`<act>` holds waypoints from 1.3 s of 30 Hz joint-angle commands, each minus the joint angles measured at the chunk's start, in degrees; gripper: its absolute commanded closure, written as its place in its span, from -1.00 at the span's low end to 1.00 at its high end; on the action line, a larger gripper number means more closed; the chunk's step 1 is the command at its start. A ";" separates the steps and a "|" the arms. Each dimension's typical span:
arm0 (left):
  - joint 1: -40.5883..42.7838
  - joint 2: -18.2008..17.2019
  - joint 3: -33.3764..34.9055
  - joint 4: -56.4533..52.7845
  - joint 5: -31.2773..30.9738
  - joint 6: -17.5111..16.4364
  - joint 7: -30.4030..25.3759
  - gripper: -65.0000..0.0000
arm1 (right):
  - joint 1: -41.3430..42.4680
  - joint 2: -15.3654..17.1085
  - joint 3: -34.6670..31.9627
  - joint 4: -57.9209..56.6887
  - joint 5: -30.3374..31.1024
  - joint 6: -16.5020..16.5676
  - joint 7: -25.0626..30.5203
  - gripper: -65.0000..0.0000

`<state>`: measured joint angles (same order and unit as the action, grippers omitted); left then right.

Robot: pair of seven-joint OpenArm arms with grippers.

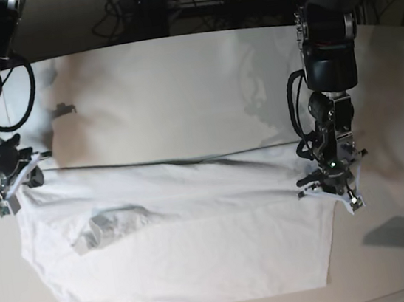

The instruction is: Fold the T-shirt properly

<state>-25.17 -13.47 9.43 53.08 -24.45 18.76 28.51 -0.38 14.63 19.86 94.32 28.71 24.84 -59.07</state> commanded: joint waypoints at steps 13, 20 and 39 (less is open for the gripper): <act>24.77 -3.98 -4.02 37.07 0.14 0.80 -1.04 1.00 | -0.36 0.71 -9.88 3.57 0.79 7.29 1.71 1.00; 37.26 -4.42 -6.84 42.79 0.75 0.53 -5.00 1.00 | -3.09 0.97 -21.48 7.00 0.61 7.38 8.12 1.00; 29.52 -7.23 -3.76 33.03 0.84 -7.47 -22.23 1.00 | 4.12 1.23 -23.24 -2.24 0.52 -3.79 14.72 0.98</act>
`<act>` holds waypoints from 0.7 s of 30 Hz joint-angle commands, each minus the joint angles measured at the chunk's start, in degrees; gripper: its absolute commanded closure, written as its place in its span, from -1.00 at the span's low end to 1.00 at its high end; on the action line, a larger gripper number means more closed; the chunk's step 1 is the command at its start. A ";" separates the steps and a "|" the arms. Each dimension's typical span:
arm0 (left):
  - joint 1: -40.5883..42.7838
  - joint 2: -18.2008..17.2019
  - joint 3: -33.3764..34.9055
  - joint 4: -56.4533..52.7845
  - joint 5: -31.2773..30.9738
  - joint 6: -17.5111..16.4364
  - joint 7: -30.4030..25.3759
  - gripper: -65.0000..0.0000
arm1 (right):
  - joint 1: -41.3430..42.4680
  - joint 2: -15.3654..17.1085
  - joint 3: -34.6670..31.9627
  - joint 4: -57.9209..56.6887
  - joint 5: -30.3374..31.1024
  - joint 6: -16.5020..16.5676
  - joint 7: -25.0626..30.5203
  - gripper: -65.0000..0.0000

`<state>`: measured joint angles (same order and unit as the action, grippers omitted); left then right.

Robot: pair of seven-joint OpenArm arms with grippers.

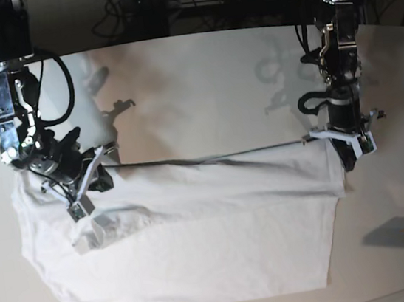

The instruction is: Fold the T-shirt properly

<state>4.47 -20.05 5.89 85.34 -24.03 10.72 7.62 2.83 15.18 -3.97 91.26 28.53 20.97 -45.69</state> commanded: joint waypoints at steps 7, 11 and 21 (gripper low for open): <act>-5.39 -0.74 7.52 -9.43 0.43 0.58 -1.33 1.00 | 1.87 0.69 12.71 0.74 0.78 0.08 1.16 0.26; -5.92 -0.30 8.48 -14.18 0.43 0.58 -1.77 1.00 | 4.42 3.15 15.00 -1.90 0.78 0.35 0.64 -0.04; -4.95 -2.41 7.96 -14.97 0.43 0.58 -1.77 1.00 | 12.60 5.35 14.82 -14.74 0.87 0.61 -3.58 -0.04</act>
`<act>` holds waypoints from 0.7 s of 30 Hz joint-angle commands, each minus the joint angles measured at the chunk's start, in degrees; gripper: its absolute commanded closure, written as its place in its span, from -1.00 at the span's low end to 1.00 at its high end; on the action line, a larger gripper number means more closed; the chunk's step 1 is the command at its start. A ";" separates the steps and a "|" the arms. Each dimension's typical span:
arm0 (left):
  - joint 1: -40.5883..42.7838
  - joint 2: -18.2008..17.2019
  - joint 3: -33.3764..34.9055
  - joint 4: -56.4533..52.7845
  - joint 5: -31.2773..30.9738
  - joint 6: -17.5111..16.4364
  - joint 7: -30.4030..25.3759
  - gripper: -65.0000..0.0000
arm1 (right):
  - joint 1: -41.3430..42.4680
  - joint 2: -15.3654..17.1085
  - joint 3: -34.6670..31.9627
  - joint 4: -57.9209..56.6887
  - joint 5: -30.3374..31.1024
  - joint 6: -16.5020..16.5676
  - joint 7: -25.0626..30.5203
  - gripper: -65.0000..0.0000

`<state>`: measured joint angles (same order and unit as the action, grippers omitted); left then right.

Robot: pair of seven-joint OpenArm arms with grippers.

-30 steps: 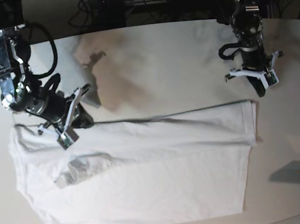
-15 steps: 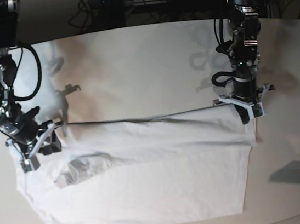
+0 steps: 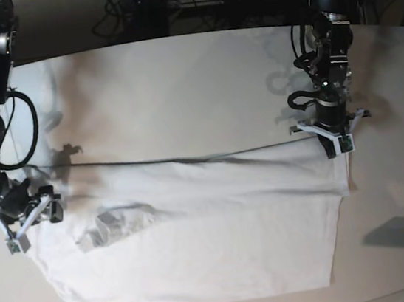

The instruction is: Fold the T-shirt properly

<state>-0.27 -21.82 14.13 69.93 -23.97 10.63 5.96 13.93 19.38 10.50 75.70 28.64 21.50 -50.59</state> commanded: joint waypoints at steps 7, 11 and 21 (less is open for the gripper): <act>0.23 -1.69 -0.28 0.44 0.36 0.66 -0.11 1.00 | 1.32 1.06 0.27 -0.93 0.76 0.17 1.31 -0.04; 0.23 -1.69 -0.28 0.44 0.27 0.66 -0.11 1.00 | 0.62 0.89 0.27 -0.84 0.94 2.11 0.52 -0.04; 0.23 -1.78 -0.28 0.44 0.27 0.66 -0.11 1.00 | 0.79 0.89 0.35 -0.93 0.94 7.38 -1.59 0.67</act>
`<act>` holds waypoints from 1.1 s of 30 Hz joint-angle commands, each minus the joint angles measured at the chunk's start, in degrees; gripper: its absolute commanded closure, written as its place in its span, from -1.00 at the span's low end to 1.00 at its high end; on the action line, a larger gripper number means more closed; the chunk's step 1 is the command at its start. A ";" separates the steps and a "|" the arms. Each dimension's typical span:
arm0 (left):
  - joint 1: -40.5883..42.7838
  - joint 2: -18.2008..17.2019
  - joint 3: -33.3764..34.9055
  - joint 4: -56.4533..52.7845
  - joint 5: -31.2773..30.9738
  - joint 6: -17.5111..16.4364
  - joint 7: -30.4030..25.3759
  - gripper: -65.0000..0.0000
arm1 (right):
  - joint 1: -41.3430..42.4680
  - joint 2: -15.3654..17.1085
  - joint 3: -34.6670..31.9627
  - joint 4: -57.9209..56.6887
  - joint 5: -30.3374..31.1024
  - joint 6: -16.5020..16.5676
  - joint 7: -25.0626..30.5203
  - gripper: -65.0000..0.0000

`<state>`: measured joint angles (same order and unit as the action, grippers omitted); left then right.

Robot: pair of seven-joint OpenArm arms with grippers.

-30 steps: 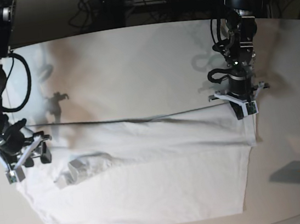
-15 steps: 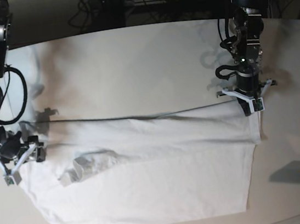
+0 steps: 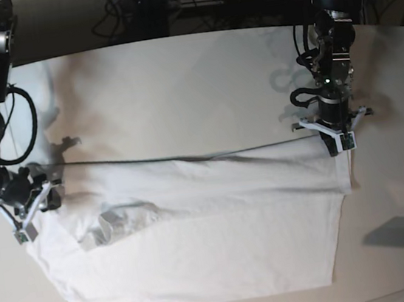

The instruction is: Fold the T-shirt properly

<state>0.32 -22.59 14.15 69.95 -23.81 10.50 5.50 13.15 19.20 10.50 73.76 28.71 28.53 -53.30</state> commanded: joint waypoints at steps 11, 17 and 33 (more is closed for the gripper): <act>0.61 -1.54 -0.22 0.42 5.22 0.79 0.26 1.00 | 5.80 1.33 0.35 -4.00 0.70 0.34 1.39 1.00; 1.66 -1.54 -0.39 0.33 8.38 0.79 0.26 1.00 | 9.23 1.33 0.27 -8.66 0.61 0.34 1.65 1.00; 1.31 -1.63 -0.48 -5.47 8.47 0.71 0.09 1.00 | 13.71 1.06 0.27 -16.31 -7.39 0.26 7.10 1.00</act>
<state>1.08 -23.38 13.91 65.34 -14.98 10.63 0.30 24.93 19.14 10.48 56.53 20.99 29.10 -47.68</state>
